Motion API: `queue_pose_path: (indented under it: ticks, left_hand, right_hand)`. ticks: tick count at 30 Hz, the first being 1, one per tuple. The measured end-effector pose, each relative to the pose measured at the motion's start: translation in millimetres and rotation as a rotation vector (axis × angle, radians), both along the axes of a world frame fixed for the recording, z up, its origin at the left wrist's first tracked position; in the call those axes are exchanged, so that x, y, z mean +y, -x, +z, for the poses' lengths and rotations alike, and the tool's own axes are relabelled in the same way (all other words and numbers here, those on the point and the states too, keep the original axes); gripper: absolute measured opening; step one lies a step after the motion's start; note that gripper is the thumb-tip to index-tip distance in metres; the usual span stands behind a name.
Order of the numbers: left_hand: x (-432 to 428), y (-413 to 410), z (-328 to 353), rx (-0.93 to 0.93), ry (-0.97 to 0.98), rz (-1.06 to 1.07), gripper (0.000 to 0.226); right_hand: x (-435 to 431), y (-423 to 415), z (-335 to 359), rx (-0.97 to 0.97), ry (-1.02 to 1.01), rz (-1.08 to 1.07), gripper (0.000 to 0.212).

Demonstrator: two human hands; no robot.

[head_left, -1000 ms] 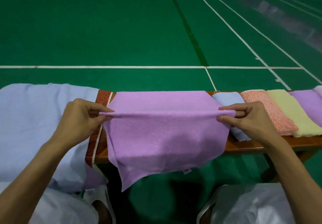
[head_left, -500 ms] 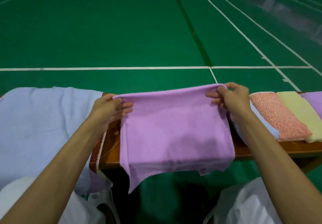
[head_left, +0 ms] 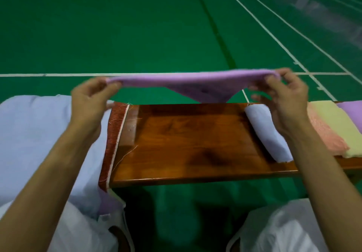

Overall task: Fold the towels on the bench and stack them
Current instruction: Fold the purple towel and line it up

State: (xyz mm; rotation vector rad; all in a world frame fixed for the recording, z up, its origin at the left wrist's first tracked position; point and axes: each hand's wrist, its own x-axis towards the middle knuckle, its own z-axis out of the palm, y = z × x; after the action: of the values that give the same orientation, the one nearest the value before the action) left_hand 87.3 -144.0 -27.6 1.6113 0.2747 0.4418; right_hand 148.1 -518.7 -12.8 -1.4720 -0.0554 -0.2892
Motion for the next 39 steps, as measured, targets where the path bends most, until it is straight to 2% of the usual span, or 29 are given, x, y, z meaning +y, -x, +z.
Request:
queue_pose_path:
  ticks: [2,4,7,10,17,21,24,26,27,29,30,32,34,36,39]
  left_hand:
    - [-1,9,-27,0.185,-0.108,0.029,0.024]
    - [1,19,-45,0.289,-0.348,-0.020,0.013]
    - [6,30,-59,0.314,-0.731,-0.278,0.009]
    - [8,44,-57,0.391,-0.910,-0.354,0.022]
    - [14,55,-54,0.487,-0.998,-0.655,0.023]
    - [10,56,-48,0.638,-0.908,-1.002,0.017]
    - [8,57,-42,0.726,-0.837,-1.169,0.015]
    - [5,56,-37,0.694,-0.775,-1.167,0.027]
    - [2,53,-36,0.631,-0.731,-1.086,0.033]
    - [-10,45,-40,0.434,-0.675,-0.809,0.038]
    - [-18,38,-46,0.324,-0.684,-0.648,0.038]
    - [-36,25,-63,0.141,-0.781,-0.421,0.037]
    - [-53,14,-80,0.079,-0.909,-0.374,0.046]
    - [-70,7,-93,0.094,-1.003,-0.402,0.060]
    - [-91,0,-104,0.124,-1.138,-0.450,0.072]
  right_hand:
    - [-5,9,-22,0.199,0.254,0.007,0.016]
    - [-10,20,-43,0.357,0.534,0.119,0.018]
    - [-14,35,-54,0.423,0.886,0.308,0.020]
    - [-20,42,-46,0.467,1.025,0.401,0.019]
    - [-36,51,-28,0.699,1.247,0.671,0.022]
    - [-34,53,-19,0.814,1.315,0.819,0.014]
    - [-31,54,-14,0.849,1.365,0.873,0.011]
    - [-28,53,-13,0.768,1.283,0.838,0.017]
    - [-26,50,-16,0.698,1.190,0.765,0.021]
    - [-17,41,-30,0.542,0.966,0.513,0.029]
    - [-10,35,-40,0.433,0.932,0.378,0.031]
    - [12,24,-63,0.177,1.080,0.181,0.027]
    - [40,21,-81,0.040,1.195,0.087,0.014]
    - [68,24,-94,-0.033,1.234,0.093,0.029]
    - [97,29,-111,-0.156,1.284,0.249,0.057]
